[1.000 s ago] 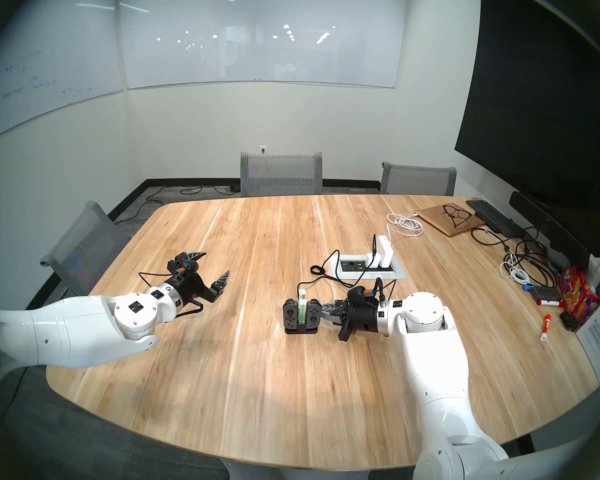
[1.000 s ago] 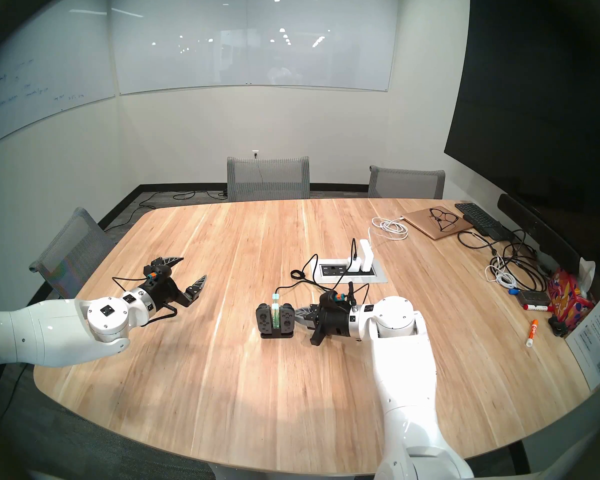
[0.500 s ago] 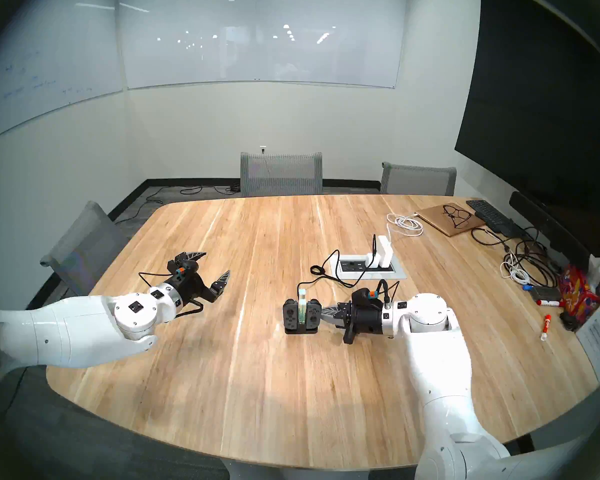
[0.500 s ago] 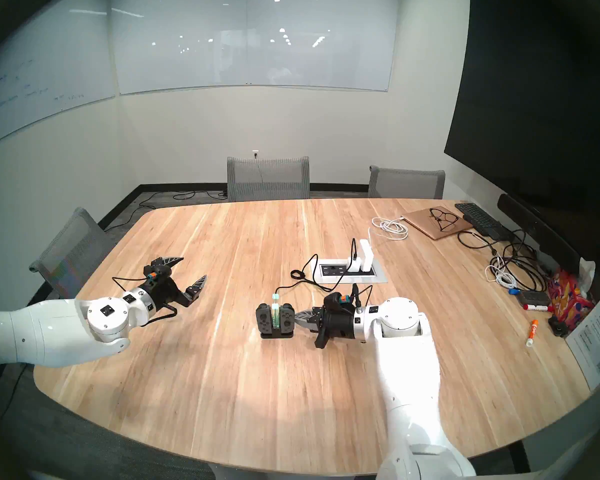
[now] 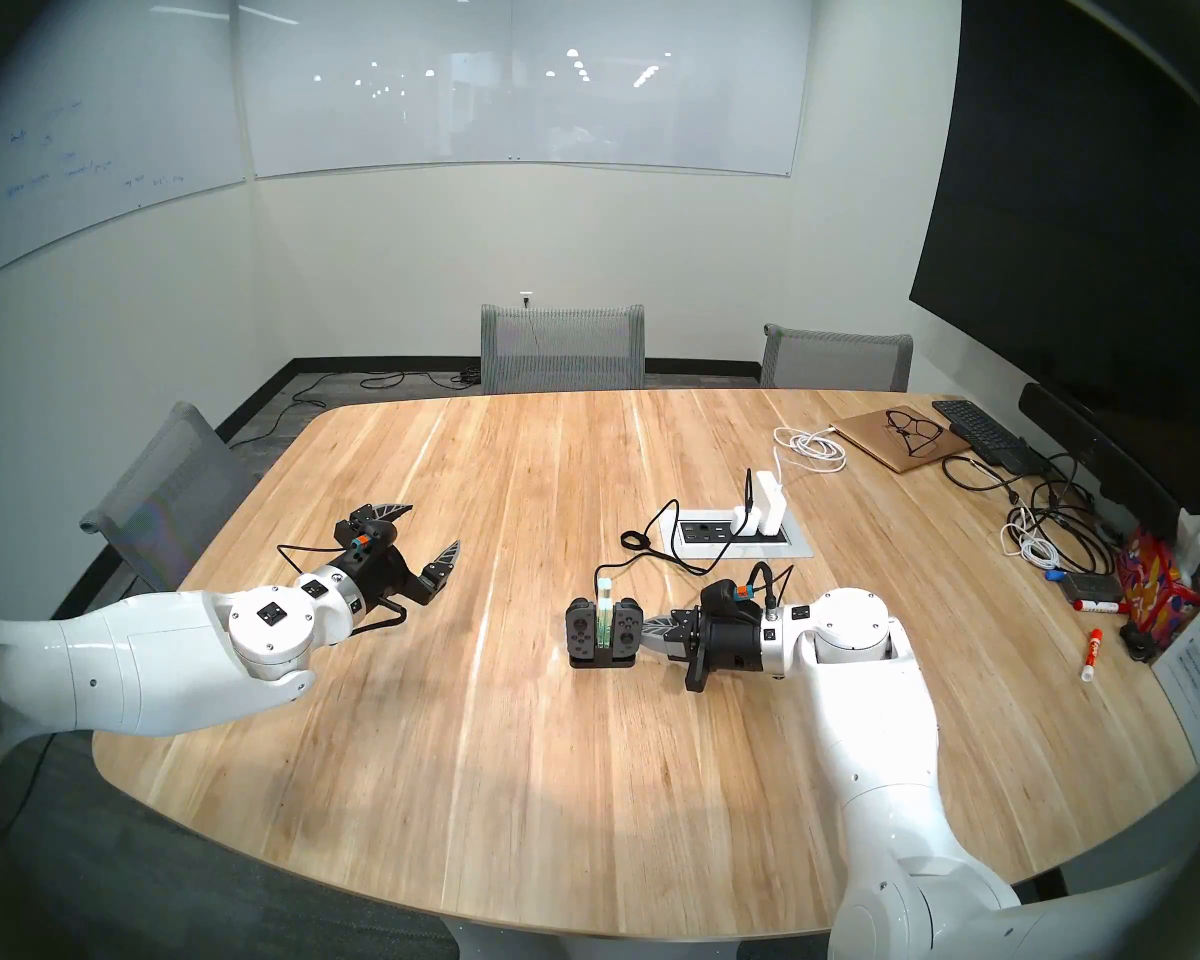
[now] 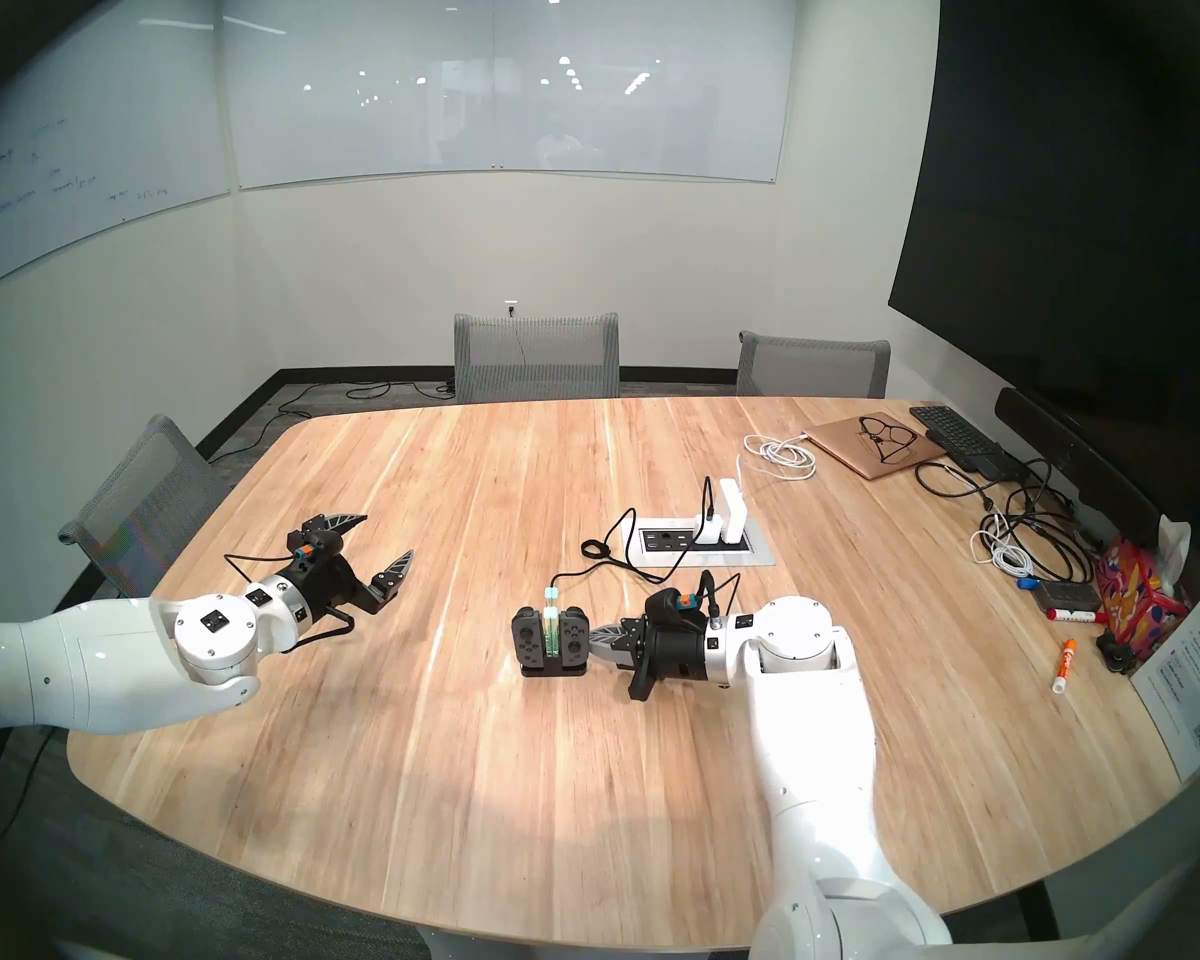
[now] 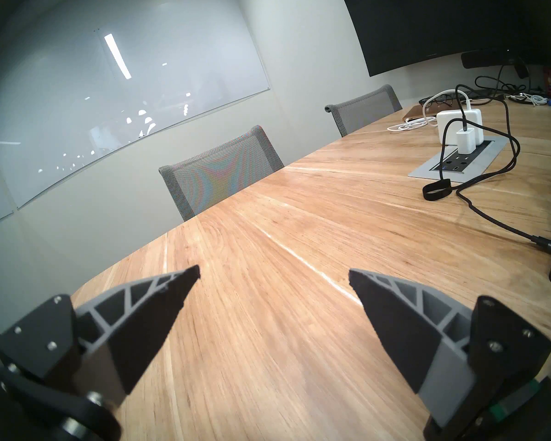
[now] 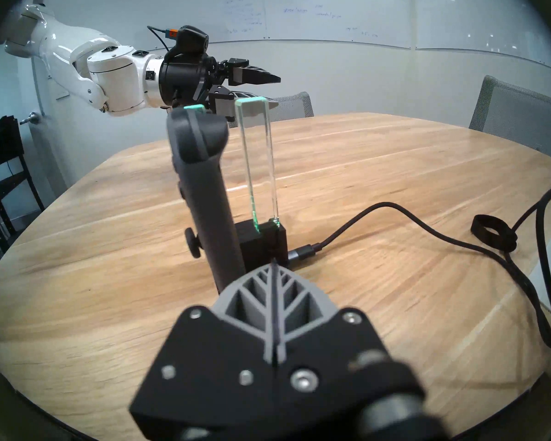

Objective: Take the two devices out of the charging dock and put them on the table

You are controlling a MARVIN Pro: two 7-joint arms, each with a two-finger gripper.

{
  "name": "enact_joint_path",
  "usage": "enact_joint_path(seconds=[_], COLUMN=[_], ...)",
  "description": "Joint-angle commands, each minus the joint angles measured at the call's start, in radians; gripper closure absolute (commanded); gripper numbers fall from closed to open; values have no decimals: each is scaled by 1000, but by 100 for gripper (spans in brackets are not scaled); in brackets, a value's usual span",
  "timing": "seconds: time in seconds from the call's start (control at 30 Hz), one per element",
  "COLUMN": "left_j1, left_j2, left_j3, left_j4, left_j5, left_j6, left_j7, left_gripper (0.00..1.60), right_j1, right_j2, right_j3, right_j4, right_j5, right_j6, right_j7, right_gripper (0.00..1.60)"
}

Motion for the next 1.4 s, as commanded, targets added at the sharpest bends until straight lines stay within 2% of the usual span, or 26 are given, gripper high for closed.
enact_joint_path(seconds=[0.0, 0.97, 1.37], left_j1=[-15, -15, -15], left_j2=[-1, -1, -1], left_j3=[-13, -13, -13], left_j4=[0, 0, 0], left_j5=[-2, -3, -2], left_j6=[-3, -3, -3], left_j7=[-1, -1, -1], left_gripper=[0, 0, 0], right_j1=[30, 62, 94], right_j2=[-6, 14, 22], right_j3=[0, -10, -9], right_j4=[0, 45, 103], right_j5=[11, -35, -38], right_j6=[-12, -13, -35], right_j7=[-1, 34, 27], right_gripper=[160, 160, 160])
